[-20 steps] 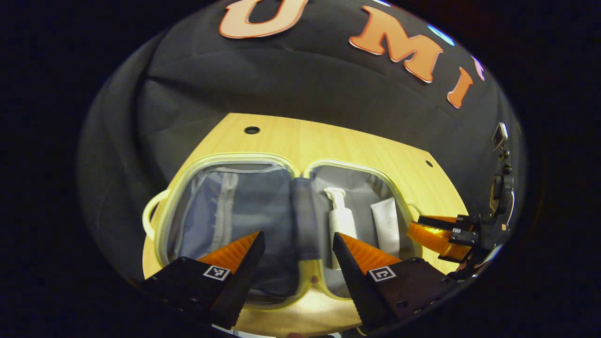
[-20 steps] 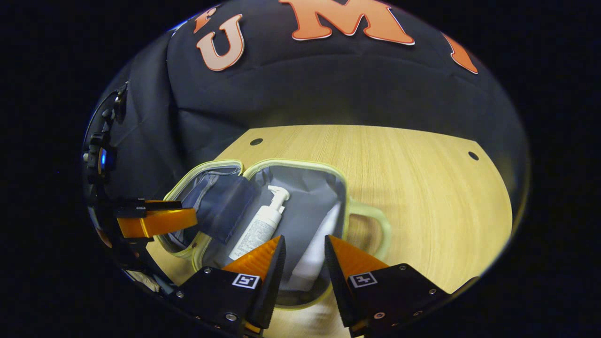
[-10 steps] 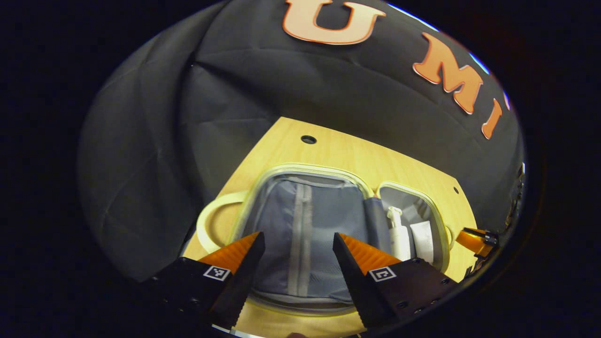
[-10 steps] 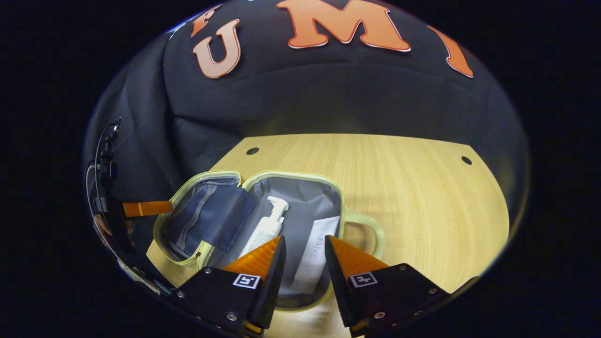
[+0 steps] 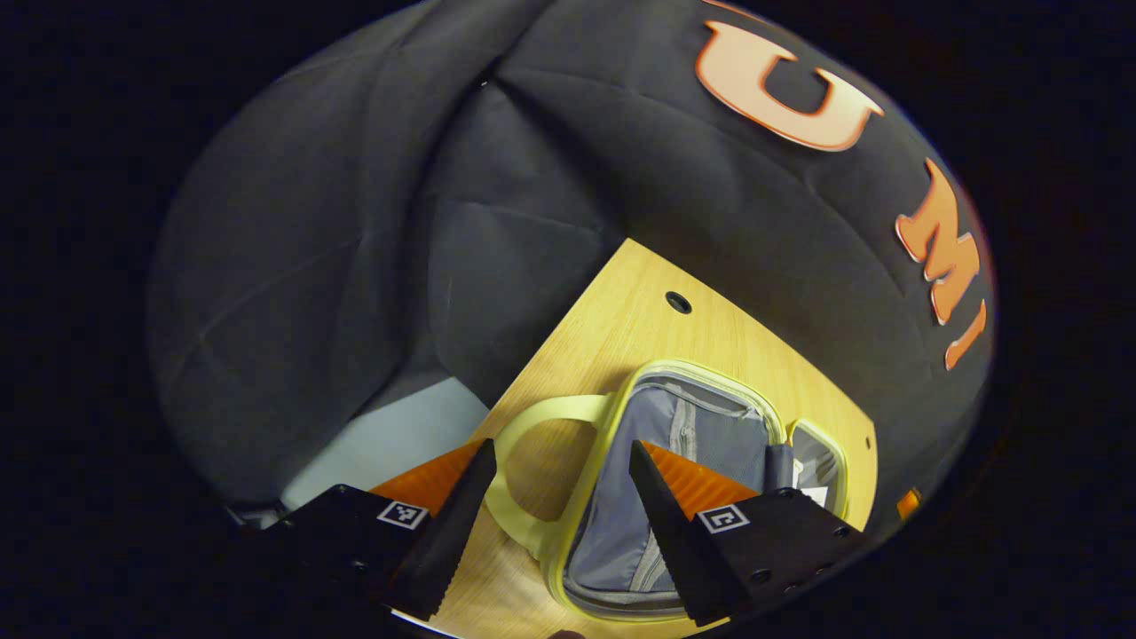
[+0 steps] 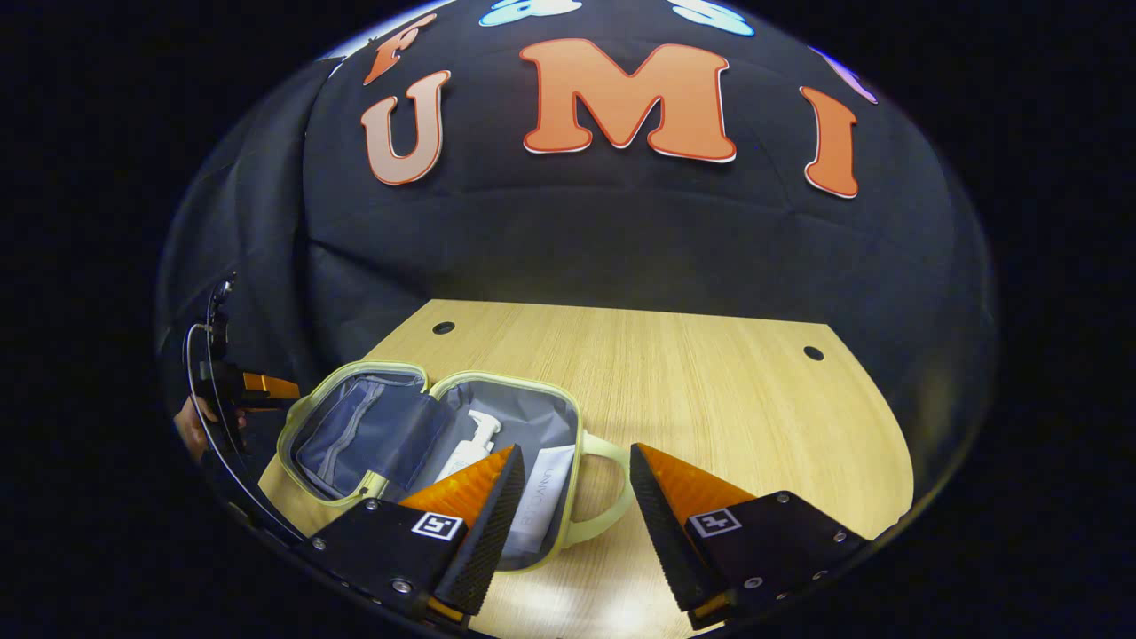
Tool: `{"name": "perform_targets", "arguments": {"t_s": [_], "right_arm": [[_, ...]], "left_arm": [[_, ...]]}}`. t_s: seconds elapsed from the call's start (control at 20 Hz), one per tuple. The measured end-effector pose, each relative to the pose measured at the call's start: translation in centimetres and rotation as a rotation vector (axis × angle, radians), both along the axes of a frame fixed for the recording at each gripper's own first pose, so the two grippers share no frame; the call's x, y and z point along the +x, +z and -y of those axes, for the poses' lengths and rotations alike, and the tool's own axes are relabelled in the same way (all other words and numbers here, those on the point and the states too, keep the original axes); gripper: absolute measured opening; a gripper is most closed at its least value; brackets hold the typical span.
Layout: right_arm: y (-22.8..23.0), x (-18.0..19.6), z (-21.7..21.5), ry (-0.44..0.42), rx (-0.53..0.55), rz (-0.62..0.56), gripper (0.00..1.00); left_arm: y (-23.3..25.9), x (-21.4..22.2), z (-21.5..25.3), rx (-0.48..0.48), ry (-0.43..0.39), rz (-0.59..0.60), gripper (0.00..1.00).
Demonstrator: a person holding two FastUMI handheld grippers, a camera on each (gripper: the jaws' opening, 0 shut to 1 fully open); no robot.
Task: First open the suitcase, pack the skin care products into it, and then close the suitcase.
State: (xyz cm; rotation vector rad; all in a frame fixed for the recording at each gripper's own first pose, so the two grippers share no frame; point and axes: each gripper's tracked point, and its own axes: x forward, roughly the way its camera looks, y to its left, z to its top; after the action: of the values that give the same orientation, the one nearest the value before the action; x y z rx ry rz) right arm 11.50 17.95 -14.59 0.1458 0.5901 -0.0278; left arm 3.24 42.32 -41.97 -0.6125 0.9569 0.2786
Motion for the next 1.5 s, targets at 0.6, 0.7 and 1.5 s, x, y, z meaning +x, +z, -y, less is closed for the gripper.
{"name": "perform_targets", "arguments": {"t_s": [0.6,0.7,1.5], "right_arm": [[2.1,-2.4,2.4,-0.058,-0.026,0.038,0.81],[2.5,-2.4,2.6,-0.065,-0.016,0.052,0.81],[5.9,-3.3,4.6,-0.052,0.023,0.181,0.81]], "left_arm": [[-4.7,0.0,-1.3,-0.480,0.228,0.033,0.58],[-4.1,-0.1,-1.1,-0.556,0.251,0.073,0.23],[19.4,2.7,5.5,-0.521,-0.022,0.486,0.08]]}}
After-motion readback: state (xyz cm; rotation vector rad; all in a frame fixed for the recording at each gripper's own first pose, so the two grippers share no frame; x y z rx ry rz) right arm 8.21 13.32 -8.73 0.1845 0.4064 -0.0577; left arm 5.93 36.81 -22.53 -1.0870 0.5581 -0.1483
